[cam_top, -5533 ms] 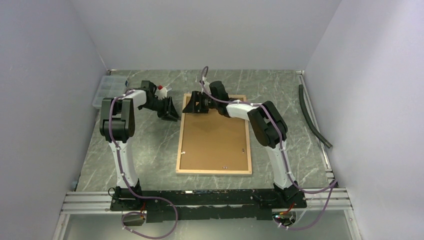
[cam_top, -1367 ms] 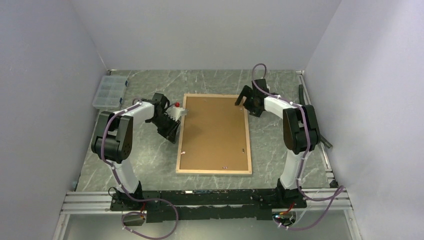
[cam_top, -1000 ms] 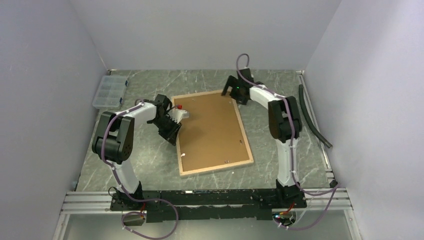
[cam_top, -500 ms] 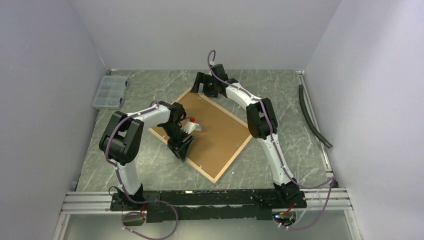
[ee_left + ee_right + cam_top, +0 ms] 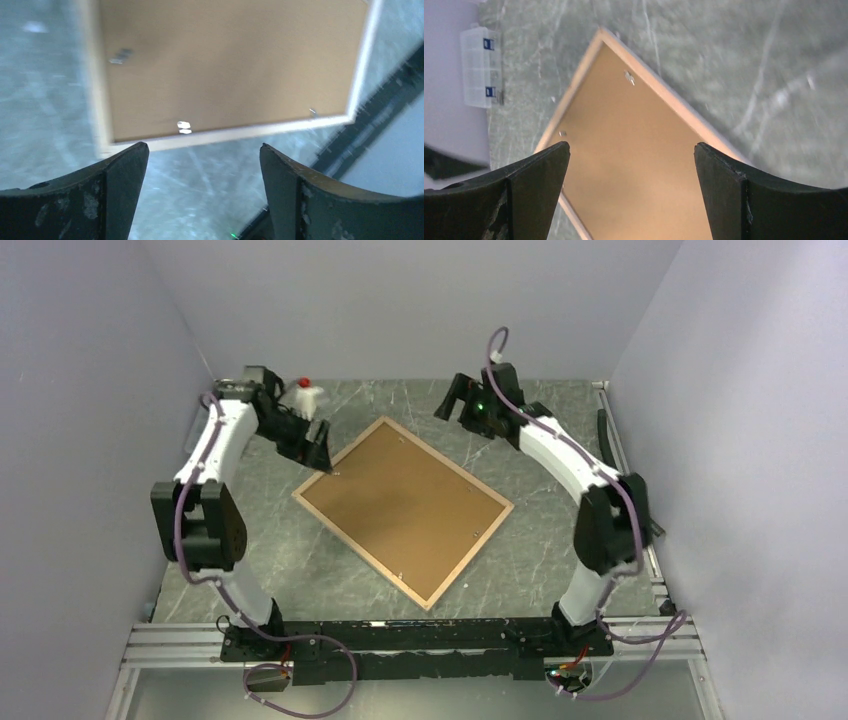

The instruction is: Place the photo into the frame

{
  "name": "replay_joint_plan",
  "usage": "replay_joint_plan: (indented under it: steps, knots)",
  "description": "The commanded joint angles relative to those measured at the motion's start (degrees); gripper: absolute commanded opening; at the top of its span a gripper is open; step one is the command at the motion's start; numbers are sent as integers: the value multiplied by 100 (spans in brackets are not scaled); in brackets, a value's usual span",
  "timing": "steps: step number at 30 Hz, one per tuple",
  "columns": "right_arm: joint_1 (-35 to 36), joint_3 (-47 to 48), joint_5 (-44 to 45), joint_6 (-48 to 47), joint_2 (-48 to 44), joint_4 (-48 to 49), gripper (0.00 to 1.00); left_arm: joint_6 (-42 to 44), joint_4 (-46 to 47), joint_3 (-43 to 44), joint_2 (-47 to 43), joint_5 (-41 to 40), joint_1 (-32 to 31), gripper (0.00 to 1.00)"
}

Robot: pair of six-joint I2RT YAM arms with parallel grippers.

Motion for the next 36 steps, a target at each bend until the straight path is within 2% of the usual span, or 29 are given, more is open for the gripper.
replay_joint_plan:
  steps: [1, 4, 8, 12, 16, 23, 27, 36]
  knots:
    - [165, -1835, 536, 712, -1345, -145, 100, -249, 661, 763, 986, -492, 841, 83]
    - [362, -3044, 609, 1208, -2386, -275, 100, -468, 837, 1347, 1689, -404, 1197, 74]
    - [612, -4495, 300, 1893, -3541, -381, 100, -598, 1118, 1444, 2229, -317, 1265, 65]
    - [796, -5461, -1, 2534, -4225, -217, 100, -757, 1126, 1425, 2579, -230, 1263, 57]
    - [846, -5934, -104, 2782, -4453, 97, 100, -782, 1249, 1131, 2642, -229, 1260, 51]
    - [774, -6105, -381, 2774, -3674, 1305, 100, -718, 1400, 292, 2375, -152, 1242, 38]
    - [394, -5908, -614, 2570, -3137, 1808, 100, -541, 1396, -343, 2098, -103, 1229, 32]
    - [-335, -4771, -598, 1574, -2648, 1102, 100, 48, 1271, -1679, 1308, -292, 832, 26]
